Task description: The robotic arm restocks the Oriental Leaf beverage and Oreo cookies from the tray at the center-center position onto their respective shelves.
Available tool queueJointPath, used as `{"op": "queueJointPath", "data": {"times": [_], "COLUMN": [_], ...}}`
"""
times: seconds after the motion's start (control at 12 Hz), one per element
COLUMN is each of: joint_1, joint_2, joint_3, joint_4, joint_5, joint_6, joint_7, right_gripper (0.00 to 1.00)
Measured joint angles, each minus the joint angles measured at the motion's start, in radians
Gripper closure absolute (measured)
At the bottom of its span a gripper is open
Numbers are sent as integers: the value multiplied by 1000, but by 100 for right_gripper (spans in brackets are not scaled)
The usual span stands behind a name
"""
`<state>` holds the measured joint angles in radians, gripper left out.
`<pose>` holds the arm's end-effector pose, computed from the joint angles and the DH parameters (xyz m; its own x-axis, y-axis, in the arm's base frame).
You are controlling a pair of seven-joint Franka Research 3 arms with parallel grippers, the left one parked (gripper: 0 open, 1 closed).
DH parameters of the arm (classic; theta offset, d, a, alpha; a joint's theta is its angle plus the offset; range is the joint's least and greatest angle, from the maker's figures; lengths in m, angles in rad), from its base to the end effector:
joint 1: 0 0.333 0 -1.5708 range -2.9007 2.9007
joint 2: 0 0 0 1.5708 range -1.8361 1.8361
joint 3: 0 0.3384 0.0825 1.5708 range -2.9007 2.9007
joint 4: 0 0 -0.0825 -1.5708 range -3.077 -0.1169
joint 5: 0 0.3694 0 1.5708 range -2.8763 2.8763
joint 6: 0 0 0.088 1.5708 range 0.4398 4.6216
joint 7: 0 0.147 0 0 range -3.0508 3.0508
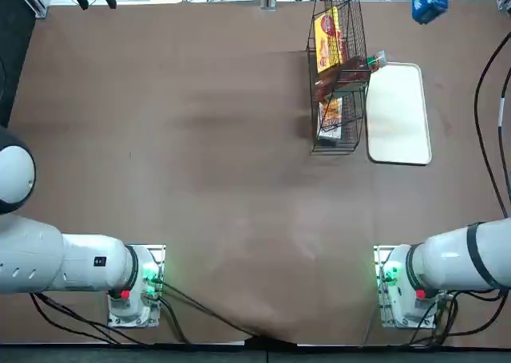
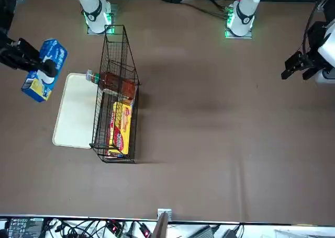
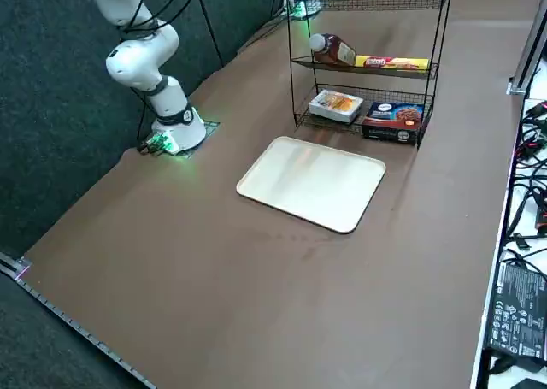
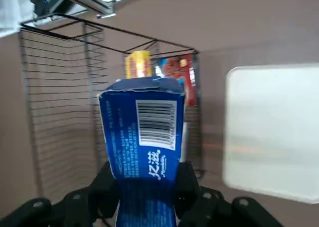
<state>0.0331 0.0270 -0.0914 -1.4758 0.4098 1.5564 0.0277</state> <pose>0.5520 0.0277 0.6465 0.9960 -0.0777 0.0439 -0.0540 -0.9164 -0.3966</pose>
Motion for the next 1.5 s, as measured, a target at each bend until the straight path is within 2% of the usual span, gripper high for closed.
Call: {"op": "queueJointPath", "data": {"times": [0.25, 0.5, 1.33, 1.5], "joint_1": [58, 161, 260, 264], "joint_2": [3, 9, 71, 76], "joint_3": [23, 36, 38, 38], "joint_4": [5, 5, 5, 5], "joint_5": [28, 29, 29, 28], "joint_6": [1, 37, 58, 59], "joint_7": [158, 285, 283, 252], "right_gripper": [44, 44, 42, 37]}}
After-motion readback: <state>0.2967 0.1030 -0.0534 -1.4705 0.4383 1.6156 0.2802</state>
